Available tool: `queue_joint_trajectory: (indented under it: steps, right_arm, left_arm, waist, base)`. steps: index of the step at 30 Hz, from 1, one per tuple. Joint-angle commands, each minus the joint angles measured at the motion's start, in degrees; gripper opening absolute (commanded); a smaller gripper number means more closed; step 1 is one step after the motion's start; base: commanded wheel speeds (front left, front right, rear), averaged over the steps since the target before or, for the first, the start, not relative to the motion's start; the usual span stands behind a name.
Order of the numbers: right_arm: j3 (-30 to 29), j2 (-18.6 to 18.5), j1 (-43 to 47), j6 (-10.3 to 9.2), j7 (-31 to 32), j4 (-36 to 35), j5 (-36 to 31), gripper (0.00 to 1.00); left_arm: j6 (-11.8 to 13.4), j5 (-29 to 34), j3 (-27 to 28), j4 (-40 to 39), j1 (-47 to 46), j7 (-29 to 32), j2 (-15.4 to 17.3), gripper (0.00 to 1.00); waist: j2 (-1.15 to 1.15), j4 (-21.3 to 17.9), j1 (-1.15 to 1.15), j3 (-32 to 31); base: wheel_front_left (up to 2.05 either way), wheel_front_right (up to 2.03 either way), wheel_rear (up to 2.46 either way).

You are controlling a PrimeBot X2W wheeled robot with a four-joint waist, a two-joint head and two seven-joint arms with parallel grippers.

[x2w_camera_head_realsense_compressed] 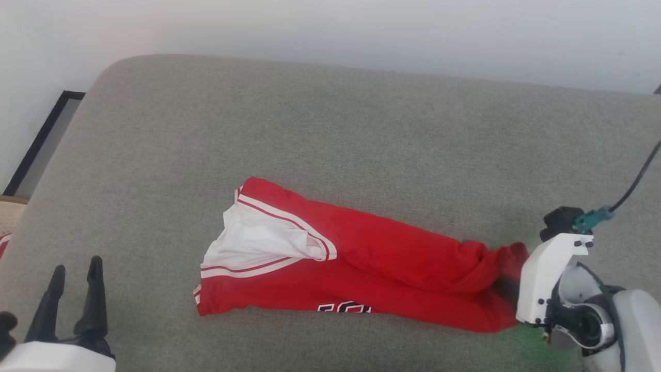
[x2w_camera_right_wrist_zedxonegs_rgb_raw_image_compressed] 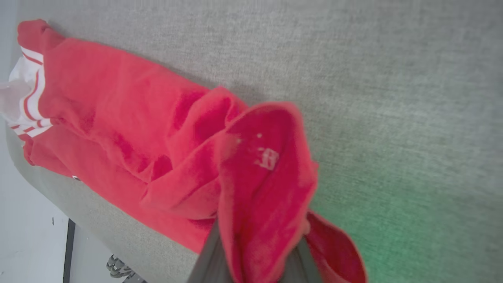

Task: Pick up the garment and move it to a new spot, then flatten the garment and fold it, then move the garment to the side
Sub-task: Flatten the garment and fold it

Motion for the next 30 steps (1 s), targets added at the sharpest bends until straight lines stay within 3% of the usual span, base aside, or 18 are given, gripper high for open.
queue_joint_trajectory:
  steps: [1, 16, 23, 30]
  right_arm:
    - [-0.2, -0.4, -0.4, -0.03, -0.4, 0.3, 0.5, 0.00]
    - [-8.3, -7.4, -0.1, -0.03, -3.6, 3.3, 0.9, 0.00]
    - [-13.1, -11.9, -1.7, -0.04, -5.8, 7.2, -2.5, 0.00]
    - [-15.6, -14.0, -4.3, -0.04, -7.8, 11.5, -7.8, 0.00]
  left_arm:
    - [-0.2, 0.3, 0.2, -0.2, 0.9, -0.2, -0.3, 1.00]
    - [-0.2, 2.0, 1.4, -3.0, 3.4, -0.2, -4.0, 1.00]
    - [-0.2, 2.6, 0.6, -4.9, 3.8, -0.2, -5.0, 1.00]
    - [-0.2, 3.3, 0.1, -5.6, 3.7, -0.2, -5.2, 1.00]
  waist:
    - [0.00, 0.1, 0.00, -0.1]
    - [0.00, 0.0, 0.00, -2.5]
    - [0.00, -1.7, 0.00, -2.8]
    - [0.00, -3.9, 0.00, -3.0]
  base:
    - [0.00, 0.00, 0.00]
    - [0.00, 0.00, 0.00]
    - [0.00, 0.00, 0.00]
    - [0.00, 0.00, 0.00]
